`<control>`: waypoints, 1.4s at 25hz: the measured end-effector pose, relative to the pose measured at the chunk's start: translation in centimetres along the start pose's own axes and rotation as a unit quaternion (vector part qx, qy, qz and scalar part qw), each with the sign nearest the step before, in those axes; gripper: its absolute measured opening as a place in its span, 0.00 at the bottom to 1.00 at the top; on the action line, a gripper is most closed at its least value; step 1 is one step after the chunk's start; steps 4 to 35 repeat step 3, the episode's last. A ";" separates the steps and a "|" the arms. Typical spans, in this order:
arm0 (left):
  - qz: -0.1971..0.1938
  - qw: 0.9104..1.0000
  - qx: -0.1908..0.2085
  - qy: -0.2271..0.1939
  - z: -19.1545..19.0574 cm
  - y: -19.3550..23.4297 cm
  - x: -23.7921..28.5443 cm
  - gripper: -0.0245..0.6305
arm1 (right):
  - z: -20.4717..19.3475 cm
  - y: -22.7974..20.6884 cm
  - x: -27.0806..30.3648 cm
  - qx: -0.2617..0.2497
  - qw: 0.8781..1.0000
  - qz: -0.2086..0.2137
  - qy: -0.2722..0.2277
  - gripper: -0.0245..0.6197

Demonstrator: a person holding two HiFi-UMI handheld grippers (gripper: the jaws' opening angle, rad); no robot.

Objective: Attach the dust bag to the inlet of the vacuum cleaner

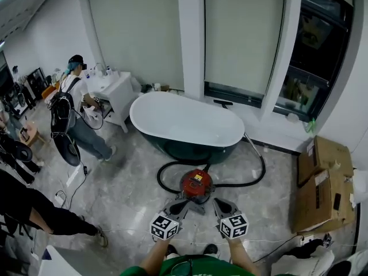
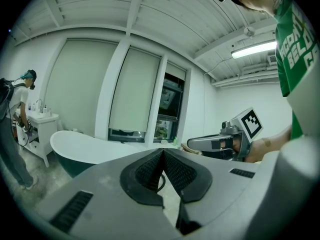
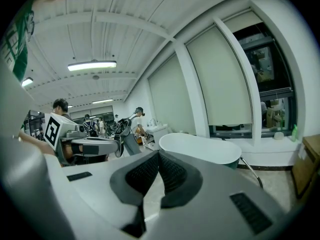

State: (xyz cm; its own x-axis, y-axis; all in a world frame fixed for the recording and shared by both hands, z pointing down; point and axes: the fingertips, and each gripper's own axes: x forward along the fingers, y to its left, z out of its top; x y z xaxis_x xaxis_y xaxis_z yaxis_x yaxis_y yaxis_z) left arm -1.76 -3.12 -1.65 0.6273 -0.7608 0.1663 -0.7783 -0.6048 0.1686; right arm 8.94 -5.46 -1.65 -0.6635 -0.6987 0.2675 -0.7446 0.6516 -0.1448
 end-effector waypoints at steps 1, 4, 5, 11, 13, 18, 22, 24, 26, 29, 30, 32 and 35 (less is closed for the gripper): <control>0.001 1.000 -0.002 0.001 0.0 -0.2 0.1 0.04 | 0.0 -0.2 -0.2 0.001 1.000 0.000 0.001 0.05; 0.004 1.000 -0.005 0.003 -0.1 -0.5 0.3 0.04 | -0.2 -0.6 -0.5 0.004 1.000 0.000 0.004 0.05; 0.004 1.000 -0.005 0.003 -0.1 -0.5 0.3 0.04 | -0.2 -0.6 -0.5 0.004 1.000 0.000 0.004 0.05; 0.004 1.000 -0.005 0.003 -0.1 -0.5 0.3 0.04 | -0.2 -0.6 -0.5 0.004 1.000 0.000 0.004 0.05; 0.004 1.000 -0.005 0.003 -0.1 -0.5 0.3 0.04 | -0.2 -0.6 -0.5 0.004 1.000 0.000 0.004 0.05; 0.004 1.000 -0.005 0.003 -0.1 -0.5 0.3 0.04 | -0.2 -0.6 -0.5 0.004 1.000 0.000 0.004 0.05; 0.004 1.000 -0.005 0.003 -0.1 -0.5 0.3 0.04 | -0.2 -0.6 -0.5 0.004 1.000 0.000 0.004 0.05; 0.004 1.000 -0.005 0.003 -0.1 -0.5 0.3 0.04 | -0.2 -0.6 -0.5 0.004 1.000 0.000 0.004 0.05; 0.004 1.000 -0.005 0.003 -0.1 -0.5 0.3 0.04 | -0.2 -0.6 -0.5 0.004 1.000 0.000 0.004 0.05; 0.004 1.000 -0.005 0.003 -0.1 -0.5 0.3 0.04 | -0.2 -0.6 -0.5 0.004 1.000 0.000 0.004 0.05; 0.004 1.000 -0.005 0.003 -0.1 -0.5 0.3 0.04 | -0.2 -0.6 -0.5 0.004 1.000 0.000 0.004 0.05; 0.004 1.000 -0.005 0.003 -0.1 -0.5 0.3 0.04 | -0.2 -0.6 -0.5 0.004 1.000 0.000 0.004 0.05; 0.004 1.000 -0.005 0.003 -0.1 -0.5 0.3 0.04 | -0.2 -0.6 -0.5 0.004 1.000 0.000 0.004 0.05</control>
